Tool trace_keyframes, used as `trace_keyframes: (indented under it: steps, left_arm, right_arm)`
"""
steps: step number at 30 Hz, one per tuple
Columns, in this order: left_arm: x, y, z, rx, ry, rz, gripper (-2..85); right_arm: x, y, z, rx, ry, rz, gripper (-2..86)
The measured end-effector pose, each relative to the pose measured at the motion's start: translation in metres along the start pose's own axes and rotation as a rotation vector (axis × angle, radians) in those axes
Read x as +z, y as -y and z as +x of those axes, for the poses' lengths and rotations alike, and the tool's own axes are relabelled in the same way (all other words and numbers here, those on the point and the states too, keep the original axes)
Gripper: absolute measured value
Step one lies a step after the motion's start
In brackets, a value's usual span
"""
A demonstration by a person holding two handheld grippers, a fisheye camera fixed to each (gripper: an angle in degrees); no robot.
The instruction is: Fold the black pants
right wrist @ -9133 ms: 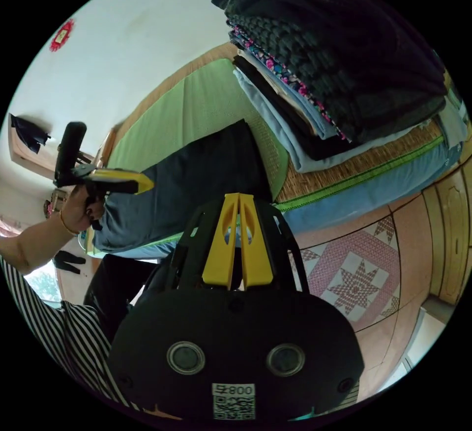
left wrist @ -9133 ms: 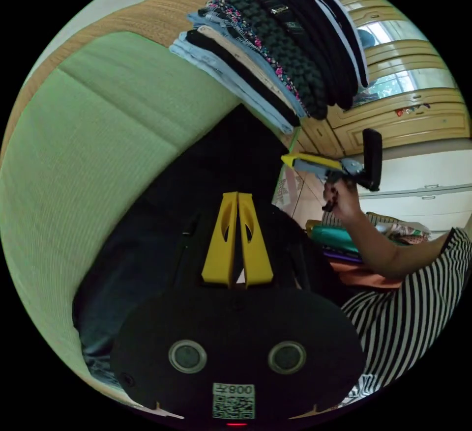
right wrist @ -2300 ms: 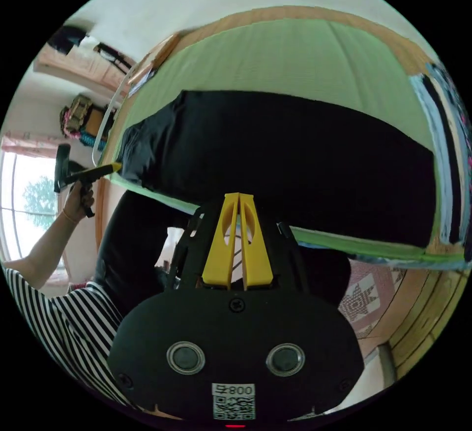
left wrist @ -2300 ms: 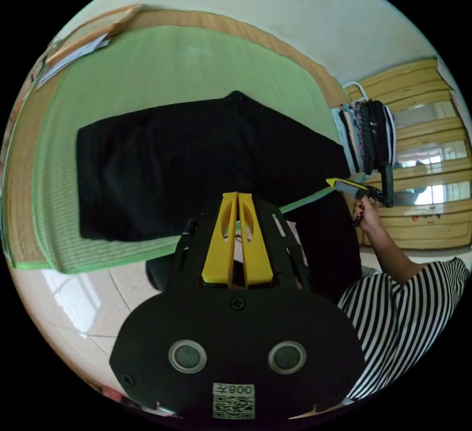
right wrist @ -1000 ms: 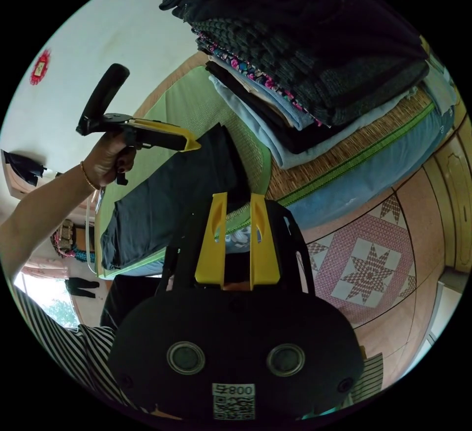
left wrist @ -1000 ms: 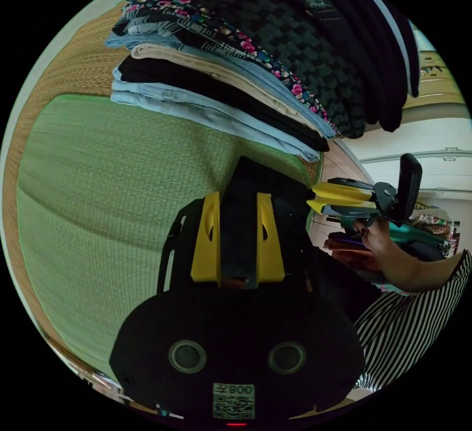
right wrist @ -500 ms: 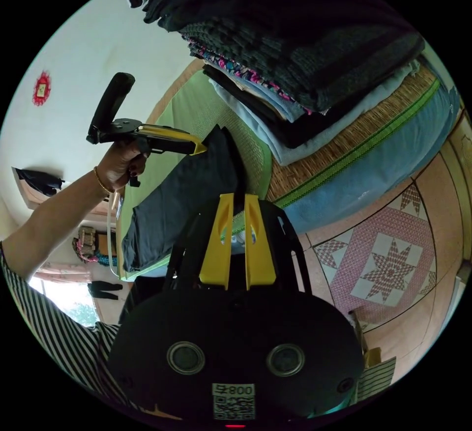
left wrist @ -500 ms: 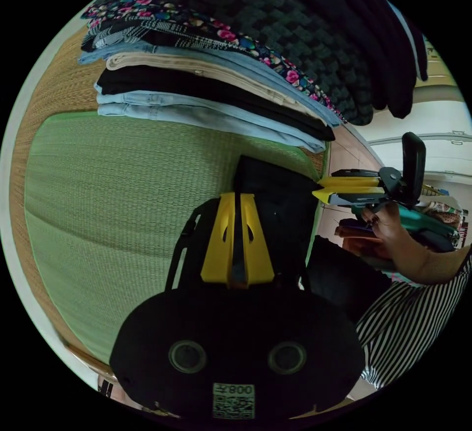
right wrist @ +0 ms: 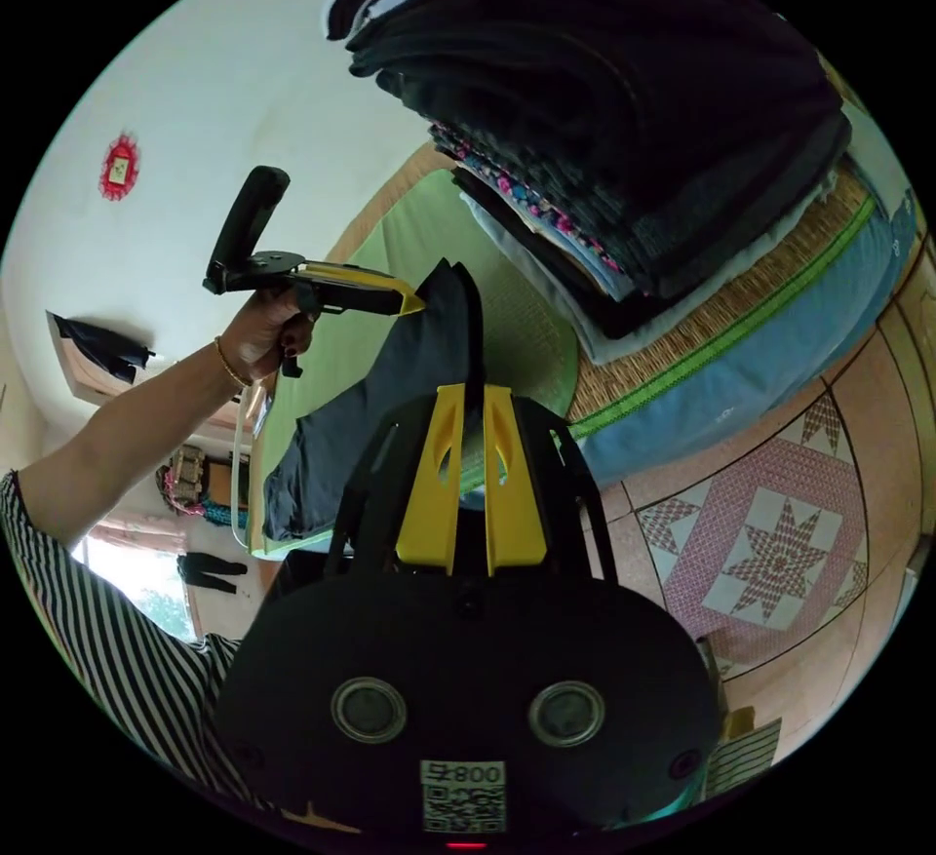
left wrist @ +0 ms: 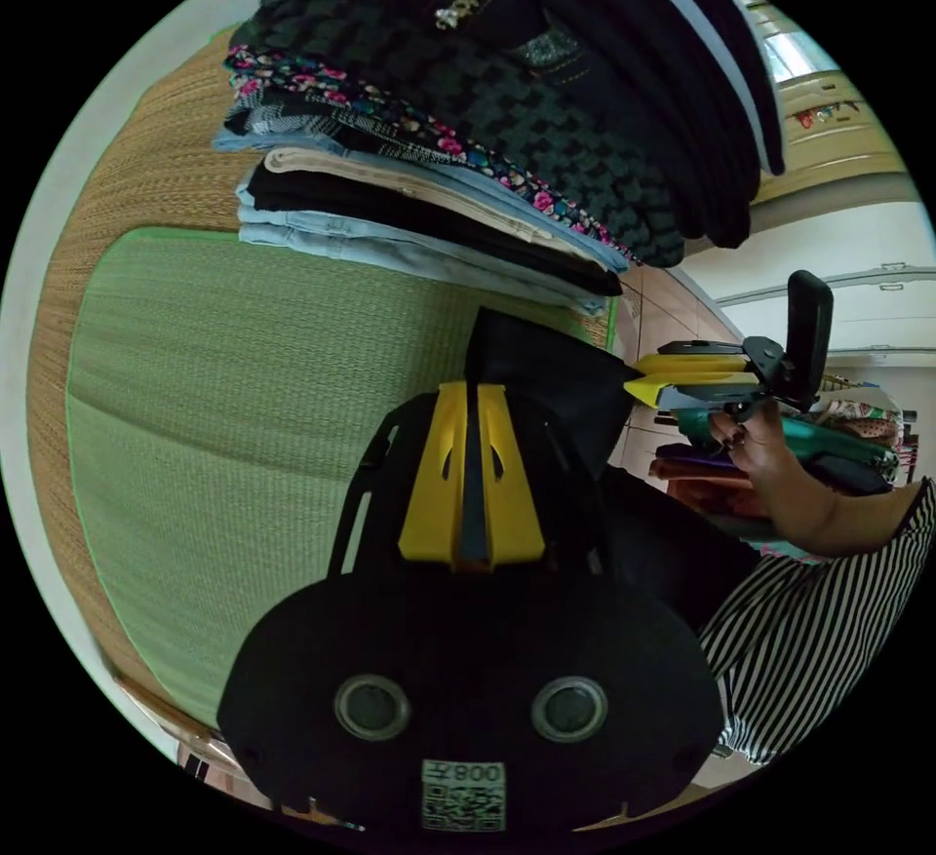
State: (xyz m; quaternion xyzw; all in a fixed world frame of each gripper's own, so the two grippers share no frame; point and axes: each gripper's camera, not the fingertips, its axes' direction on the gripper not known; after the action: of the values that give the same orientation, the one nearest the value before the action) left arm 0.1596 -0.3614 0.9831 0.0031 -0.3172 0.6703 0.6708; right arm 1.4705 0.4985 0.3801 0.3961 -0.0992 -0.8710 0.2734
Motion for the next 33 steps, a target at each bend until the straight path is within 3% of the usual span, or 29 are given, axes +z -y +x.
trace_keyframes:
  steps: [9,17,25,33]
  left_arm:
    - [-0.090,-0.098,-0.023,-0.018,-0.038,0.177,2.2]
    - [-0.176,-0.246,-0.052,-0.071,-0.045,0.326,2.3]
    - [-0.207,-0.401,-0.092,-0.216,-0.089,0.403,2.0]
    - [-0.196,-0.513,-0.141,-0.387,-0.158,0.387,1.0]
  right_arm:
    - [0.005,-0.016,-0.059,-0.160,0.089,0.045,3.3]
    - [0.056,-0.043,-0.138,-0.370,0.200,-0.030,3.3]
    - [0.170,-0.086,-0.203,-0.535,0.252,-0.220,3.3]
    - [0.310,-0.120,-0.211,-0.572,0.195,-0.447,3.1]
